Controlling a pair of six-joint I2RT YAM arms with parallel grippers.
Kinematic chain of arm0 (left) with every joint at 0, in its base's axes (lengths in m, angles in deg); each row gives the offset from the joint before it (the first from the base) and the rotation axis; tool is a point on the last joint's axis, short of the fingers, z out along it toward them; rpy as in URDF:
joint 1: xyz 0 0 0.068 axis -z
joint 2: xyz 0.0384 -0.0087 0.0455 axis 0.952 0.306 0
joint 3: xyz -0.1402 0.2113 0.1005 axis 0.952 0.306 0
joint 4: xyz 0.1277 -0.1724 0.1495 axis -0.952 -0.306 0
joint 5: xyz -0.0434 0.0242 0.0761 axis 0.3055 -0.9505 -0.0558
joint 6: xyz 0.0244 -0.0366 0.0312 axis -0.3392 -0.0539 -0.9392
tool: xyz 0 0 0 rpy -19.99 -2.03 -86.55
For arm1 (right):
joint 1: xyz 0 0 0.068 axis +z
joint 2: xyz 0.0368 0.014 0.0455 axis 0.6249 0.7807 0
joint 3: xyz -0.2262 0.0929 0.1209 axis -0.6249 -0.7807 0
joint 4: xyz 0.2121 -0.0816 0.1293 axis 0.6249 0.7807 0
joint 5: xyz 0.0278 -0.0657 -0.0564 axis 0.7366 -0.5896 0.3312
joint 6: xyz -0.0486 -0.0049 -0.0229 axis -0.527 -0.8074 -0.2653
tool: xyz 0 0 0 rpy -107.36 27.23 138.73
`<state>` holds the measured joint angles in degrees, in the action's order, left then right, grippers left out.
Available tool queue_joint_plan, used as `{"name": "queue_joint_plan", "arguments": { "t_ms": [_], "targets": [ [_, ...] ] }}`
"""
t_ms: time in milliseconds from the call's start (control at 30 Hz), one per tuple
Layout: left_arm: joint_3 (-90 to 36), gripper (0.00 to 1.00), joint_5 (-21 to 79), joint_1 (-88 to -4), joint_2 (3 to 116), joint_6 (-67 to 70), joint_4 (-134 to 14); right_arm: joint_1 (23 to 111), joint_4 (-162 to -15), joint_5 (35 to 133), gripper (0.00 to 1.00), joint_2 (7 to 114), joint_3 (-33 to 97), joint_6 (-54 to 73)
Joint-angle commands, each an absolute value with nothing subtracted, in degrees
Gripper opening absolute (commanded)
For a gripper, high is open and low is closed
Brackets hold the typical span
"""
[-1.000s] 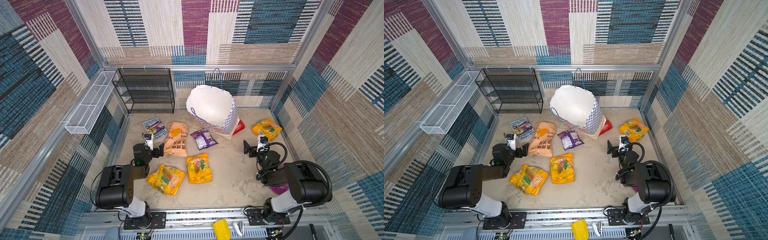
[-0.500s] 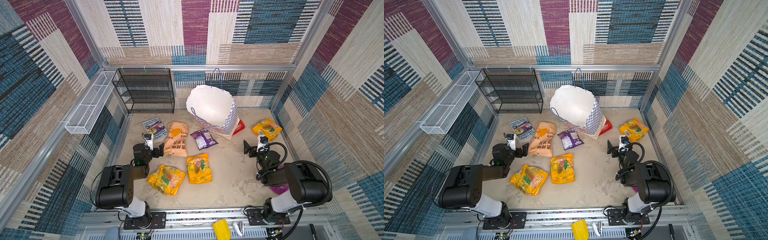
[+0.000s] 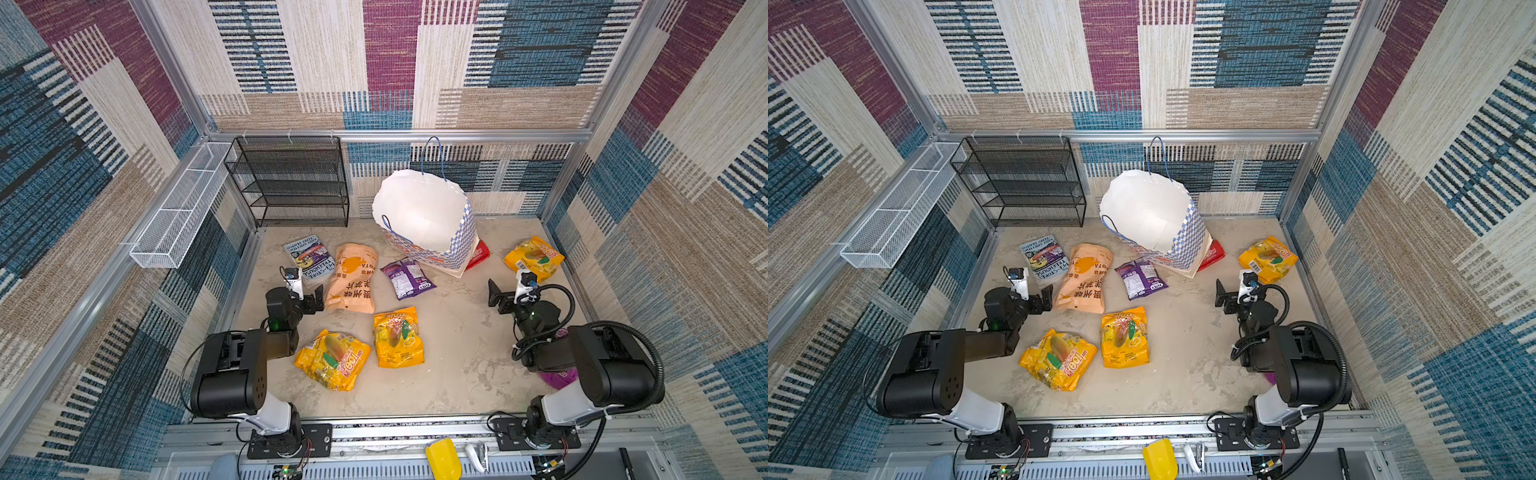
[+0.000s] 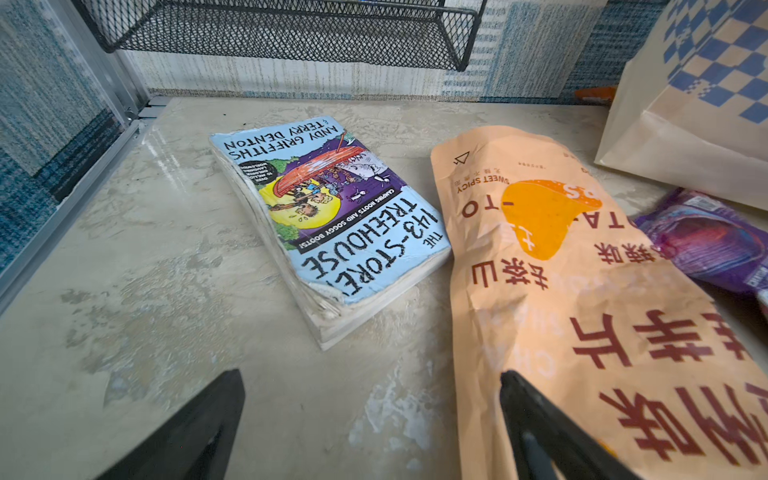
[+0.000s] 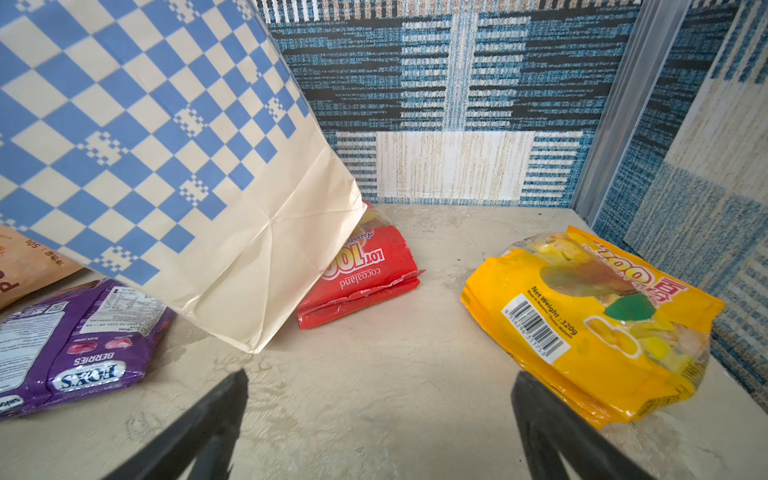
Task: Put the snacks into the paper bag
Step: 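Raise both arms from rest and move the right gripper toward the paper bag, then grasp the top rim of the checkered paper bag with the right gripper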
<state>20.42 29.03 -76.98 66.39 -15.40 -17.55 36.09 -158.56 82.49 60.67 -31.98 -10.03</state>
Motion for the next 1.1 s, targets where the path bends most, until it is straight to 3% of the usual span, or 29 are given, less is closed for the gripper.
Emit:
{"name": "queue_joint_plan", "arguments": {
  "t_ms": [0,67,133,233,300,400,467,600,667,833,900,1067],
  "targets": [
    [19.13,0.99,25.97,-76.77,64.48,-14.32,-20.58,36.09,-159.54,81.96,1.0,60.55,-31.45,-9.84],
    [14.95,0.99,21.9,-76.26,60.23,-13.67,-32.42,36.11,-159.56,81.32,1.0,59.7,-31.41,-9.74],
    [11.63,0.99,19.8,-75.47,55.37,-12.49,-40.58,36.06,-146.64,78.77,1.0,52.81,-27.65,-8.42],
    [8.55,0.99,13.82,-75.35,48.1,6.2,-52.11,36.09,-135.95,74.78,1.0,43.57,-24.38,-4.99],
    [5.08,0.99,15.45,-75.35,45.09,14.45,-61.05,36.08,-130.06,71.03,1.0,36.76,-22.17,0.36],
    [3.53,0.99,23.94,-75.96,42.44,22.35,-65.2,36.12,-113.57,63.64,1.0,30.04,-14.02,13.71],
    [2.89,0.99,34.64,-77.68,41.55,27.36,-67.35,36.09,-100.71,60.57,0.99,29.14,-6.59,22.4],
    [6.52,0.99,59.56,-79.34,40.97,36.91,-57.88,36.02,-89.88,68.5,1.0,29.66,5.97,22.96],
    [7.88,0.99,64.83,-79.39,38.76,40.14,-54.39,36.04,-89.54,73.78,1.0,28.58,9.15,23.11],
    [1.34,0.99,68.72,-79.08,29.11,34.48,-71.0,36.04,-96.05,86.54,1.0,28.33,13.28,27.53],
    [-3.51,0.99,69.69,-78.99,26.31,29.39,-78.92,36.21,-89.45,90.66,1.0,33.36,20.27,27.34],
    [-14.72,0.98,68.0,-78.85,23.36,14.89,-99.34,41.08,-78.34,83.65,1.0,42.06,33.0,17.82]
  ]
}}
